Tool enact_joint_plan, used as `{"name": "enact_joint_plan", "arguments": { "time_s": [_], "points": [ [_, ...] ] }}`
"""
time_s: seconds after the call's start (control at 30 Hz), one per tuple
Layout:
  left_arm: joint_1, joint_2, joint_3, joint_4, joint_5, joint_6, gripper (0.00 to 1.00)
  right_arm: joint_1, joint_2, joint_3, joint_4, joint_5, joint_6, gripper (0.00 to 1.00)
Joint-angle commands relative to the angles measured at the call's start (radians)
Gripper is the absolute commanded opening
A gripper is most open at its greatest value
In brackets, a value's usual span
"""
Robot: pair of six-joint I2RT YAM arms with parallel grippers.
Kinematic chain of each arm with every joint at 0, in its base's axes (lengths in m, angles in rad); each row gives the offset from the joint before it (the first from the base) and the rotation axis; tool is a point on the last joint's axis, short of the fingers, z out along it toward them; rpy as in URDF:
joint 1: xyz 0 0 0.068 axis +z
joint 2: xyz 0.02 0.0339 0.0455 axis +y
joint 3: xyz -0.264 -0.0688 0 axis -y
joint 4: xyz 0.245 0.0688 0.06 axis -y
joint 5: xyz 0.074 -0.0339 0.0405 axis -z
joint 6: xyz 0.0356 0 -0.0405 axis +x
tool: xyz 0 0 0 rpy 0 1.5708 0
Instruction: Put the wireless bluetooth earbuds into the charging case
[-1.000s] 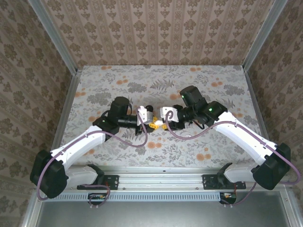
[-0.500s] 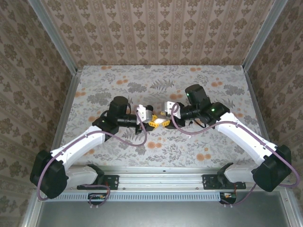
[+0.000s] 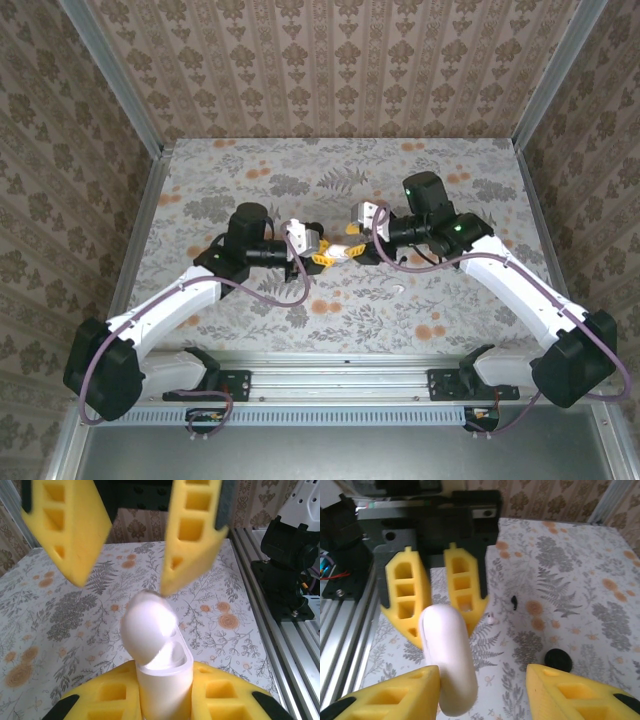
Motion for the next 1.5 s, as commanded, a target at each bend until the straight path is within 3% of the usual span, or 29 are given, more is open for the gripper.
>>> {"name": "enact_joint_plan", "arguments": {
  "time_s": [0.0,0.37,0.73,0.97,1.2,1.33,1.47],
  "points": [
    [-0.001,-0.031,-0.013,0.034,0.062,-0.026,0.06,-0.02,-0.012,-0.01,0.055,0.013,0.043,0.49],
    [0.021,-0.033,-0.052,0.138,0.059,-0.109,0.04,-0.04,-0.033,-0.033,0.092,0.013,0.1,0.49],
    [0.099,0.013,-0.217,0.579,-0.003,-0.378,0.03,-0.04,-0.114,-0.122,0.19,0.005,0.241,0.49],
    [0.215,0.012,-0.324,0.804,-0.055,-0.516,0.02,0.018,-0.064,-0.087,0.126,0.072,0.298,0.46],
    [0.341,-0.036,-0.396,0.809,-0.143,-0.534,0.02,0.082,0.027,-0.028,0.062,0.176,0.28,0.45],
    [0.389,-0.08,-0.431,0.776,-0.219,-0.533,0.02,0.11,0.099,0.029,0.075,0.222,0.451,0.43],
    [0.405,-0.144,-0.436,0.652,-0.355,-0.491,0.0,0.136,0.197,0.092,0.082,0.301,0.815,0.44]
  ]
}}
